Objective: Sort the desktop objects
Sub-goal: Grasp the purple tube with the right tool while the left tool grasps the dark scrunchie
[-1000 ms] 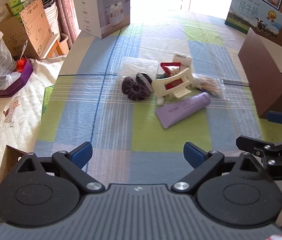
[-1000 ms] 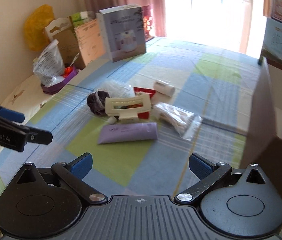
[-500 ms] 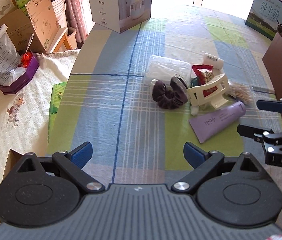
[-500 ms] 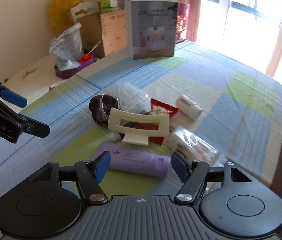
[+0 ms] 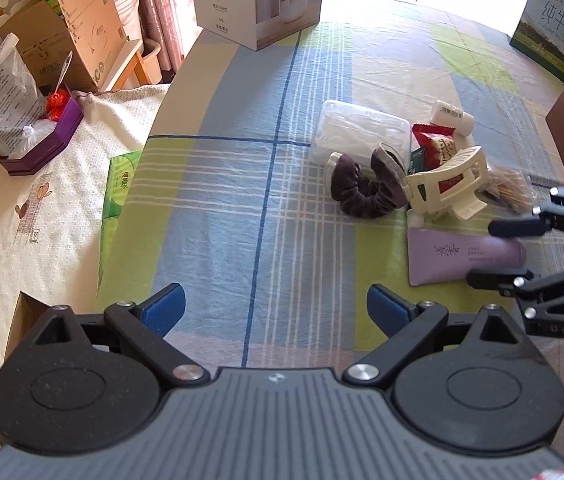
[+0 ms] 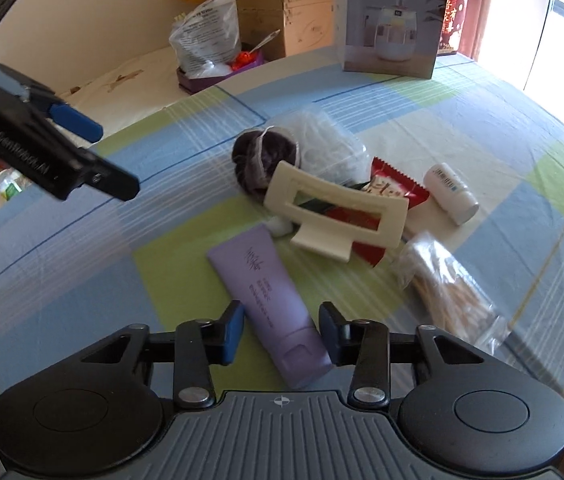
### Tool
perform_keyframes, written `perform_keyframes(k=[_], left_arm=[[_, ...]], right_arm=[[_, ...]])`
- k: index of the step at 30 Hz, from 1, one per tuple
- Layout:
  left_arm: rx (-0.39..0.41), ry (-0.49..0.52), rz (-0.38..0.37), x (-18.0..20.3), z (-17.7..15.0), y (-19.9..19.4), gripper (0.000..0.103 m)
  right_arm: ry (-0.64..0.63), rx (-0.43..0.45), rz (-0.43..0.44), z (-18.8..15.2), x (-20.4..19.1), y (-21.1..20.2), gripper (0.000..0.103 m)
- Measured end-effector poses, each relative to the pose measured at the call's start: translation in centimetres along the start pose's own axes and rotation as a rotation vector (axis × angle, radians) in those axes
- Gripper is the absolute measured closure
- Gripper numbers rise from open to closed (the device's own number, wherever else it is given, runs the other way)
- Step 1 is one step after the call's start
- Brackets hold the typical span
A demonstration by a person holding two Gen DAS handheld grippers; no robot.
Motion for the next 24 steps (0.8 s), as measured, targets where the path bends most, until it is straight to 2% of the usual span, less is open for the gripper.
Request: perform_keyframes(k=[4,7,11,20,24], left_arm=[[-0.001,-0.001,-0.001,-0.1,0.0,0.1,0.007],[0.003,0.012,-0.004,0.2,0.1,0.1,0.007],[0.012,0.041,-0.008,0.9,0.1,0.2,0.007],[0.041,0.131,-0.024,2.8,0.7,0.8,0.008],[0.068,0.185,-0.034,3.7,1.4,1.1,0.010]], right_arm=[[0.015,0.001,-0.006,-1.2,-1.4,-0.4,0.074],[0.075,-0.002,-0.022,-2.4,-2.2,-0.7,0.075],[0.214,-0.006,-0.052,-4.5,-2.3,-1.8,0.076],[0.614,-0.026,-0.231,-9.7,-0.2,-4.9,0.076],[0.724,-0.003,-0.251,-11.2,0.7,-6.0,0.075]])
Point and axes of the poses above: each gripper's, at about its wrist camera, not at the fingertips, and y roughly the way its jaws point, x to its right, z to its top, the point moved 2 cm from there along y, roughly the way its jaws point, and after that the axes turned 12 degrees about -x, right-handed, at the moved point
